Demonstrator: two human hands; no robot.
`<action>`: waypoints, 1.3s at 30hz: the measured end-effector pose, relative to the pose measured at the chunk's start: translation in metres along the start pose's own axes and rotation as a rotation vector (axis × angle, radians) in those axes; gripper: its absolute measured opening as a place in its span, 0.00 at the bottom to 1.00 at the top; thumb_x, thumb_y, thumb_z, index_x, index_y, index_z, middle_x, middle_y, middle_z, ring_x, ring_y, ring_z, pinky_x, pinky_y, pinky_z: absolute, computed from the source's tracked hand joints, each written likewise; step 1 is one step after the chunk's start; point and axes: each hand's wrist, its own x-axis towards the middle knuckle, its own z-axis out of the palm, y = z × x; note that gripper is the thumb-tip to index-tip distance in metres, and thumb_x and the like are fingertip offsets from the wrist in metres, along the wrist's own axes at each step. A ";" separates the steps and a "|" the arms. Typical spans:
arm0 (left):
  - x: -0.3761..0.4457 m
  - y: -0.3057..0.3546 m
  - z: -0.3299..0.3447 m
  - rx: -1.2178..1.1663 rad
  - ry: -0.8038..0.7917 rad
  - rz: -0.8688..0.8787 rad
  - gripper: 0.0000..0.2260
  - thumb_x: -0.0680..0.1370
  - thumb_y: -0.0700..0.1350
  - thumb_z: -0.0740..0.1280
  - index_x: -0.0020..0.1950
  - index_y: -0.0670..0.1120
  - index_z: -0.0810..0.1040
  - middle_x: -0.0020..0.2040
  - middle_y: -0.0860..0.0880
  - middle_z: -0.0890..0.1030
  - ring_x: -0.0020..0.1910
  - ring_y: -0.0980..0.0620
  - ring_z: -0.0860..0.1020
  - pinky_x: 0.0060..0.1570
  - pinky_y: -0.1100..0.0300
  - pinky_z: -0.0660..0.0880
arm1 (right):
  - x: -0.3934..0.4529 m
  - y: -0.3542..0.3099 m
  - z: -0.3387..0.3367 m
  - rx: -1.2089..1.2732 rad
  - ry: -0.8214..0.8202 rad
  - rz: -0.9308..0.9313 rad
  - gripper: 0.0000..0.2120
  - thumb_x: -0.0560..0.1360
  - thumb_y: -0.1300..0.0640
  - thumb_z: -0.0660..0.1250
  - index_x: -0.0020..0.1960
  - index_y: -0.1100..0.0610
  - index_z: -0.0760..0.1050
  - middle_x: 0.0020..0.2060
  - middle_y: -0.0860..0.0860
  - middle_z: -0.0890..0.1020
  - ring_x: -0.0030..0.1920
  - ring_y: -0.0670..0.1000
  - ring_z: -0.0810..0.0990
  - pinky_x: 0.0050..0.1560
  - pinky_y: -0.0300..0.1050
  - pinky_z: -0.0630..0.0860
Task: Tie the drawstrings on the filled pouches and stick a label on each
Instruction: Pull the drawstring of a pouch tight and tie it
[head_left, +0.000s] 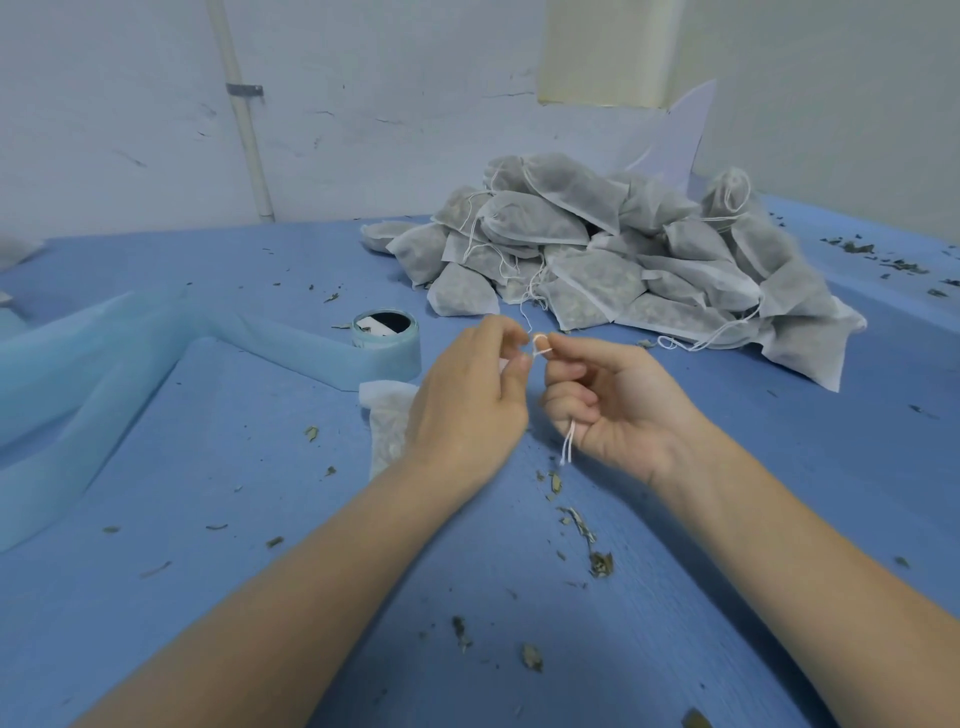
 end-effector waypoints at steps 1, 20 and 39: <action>-0.002 0.000 0.000 -0.021 0.051 0.061 0.09 0.78 0.41 0.63 0.57 0.48 0.74 0.52 0.55 0.77 0.53 0.53 0.74 0.53 0.58 0.69 | 0.000 0.000 0.000 -0.002 0.008 -0.007 0.03 0.66 0.62 0.66 0.37 0.62 0.77 0.26 0.47 0.63 0.23 0.42 0.55 0.22 0.31 0.52; -0.002 0.010 -0.004 0.223 0.329 0.208 0.04 0.76 0.42 0.68 0.46 0.43 0.82 0.43 0.48 0.76 0.46 0.44 0.71 0.49 0.57 0.64 | -0.001 -0.002 -0.006 -0.508 0.084 -0.419 0.11 0.63 0.52 0.75 0.40 0.59 0.83 0.27 0.47 0.74 0.27 0.44 0.70 0.33 0.35 0.73; 0.008 0.008 -0.009 0.057 0.277 -0.173 0.04 0.79 0.47 0.62 0.48 0.52 0.76 0.50 0.52 0.73 0.58 0.49 0.69 0.48 0.61 0.52 | 0.015 0.013 0.003 -0.762 0.219 -0.691 0.07 0.71 0.52 0.74 0.39 0.53 0.79 0.19 0.40 0.68 0.23 0.40 0.71 0.42 0.49 0.76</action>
